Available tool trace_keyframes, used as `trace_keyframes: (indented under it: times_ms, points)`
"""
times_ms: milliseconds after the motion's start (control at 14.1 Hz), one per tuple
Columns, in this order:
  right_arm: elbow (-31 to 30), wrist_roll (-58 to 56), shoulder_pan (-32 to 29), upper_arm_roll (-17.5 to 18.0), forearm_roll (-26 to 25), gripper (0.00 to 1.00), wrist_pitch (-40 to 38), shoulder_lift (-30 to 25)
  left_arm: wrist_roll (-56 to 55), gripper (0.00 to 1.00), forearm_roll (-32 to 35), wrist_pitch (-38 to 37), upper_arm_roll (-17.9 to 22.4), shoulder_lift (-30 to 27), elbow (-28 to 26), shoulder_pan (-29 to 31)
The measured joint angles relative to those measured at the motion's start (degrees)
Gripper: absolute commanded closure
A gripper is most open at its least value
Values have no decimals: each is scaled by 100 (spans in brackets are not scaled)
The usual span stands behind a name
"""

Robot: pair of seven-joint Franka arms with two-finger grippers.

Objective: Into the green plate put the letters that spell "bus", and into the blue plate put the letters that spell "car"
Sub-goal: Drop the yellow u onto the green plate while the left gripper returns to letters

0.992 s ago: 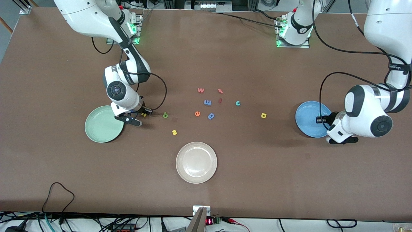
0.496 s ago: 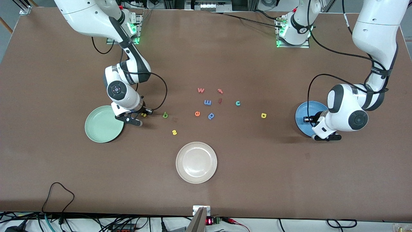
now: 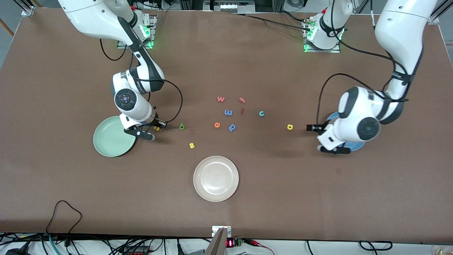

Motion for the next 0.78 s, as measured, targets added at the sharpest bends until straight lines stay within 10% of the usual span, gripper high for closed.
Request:
trace_keyframes:
  times_ms: [425, 780]
  points:
    - [335, -2146, -1205, -64, -348, 83, -848, -519, -185, 36, 4, 650, -190, 404, -54, -498]
    - [303, -2778, -1691, -54, -348, 5, -831, -305, -184, 36, 6, 739, -177, 530, -69, -490]
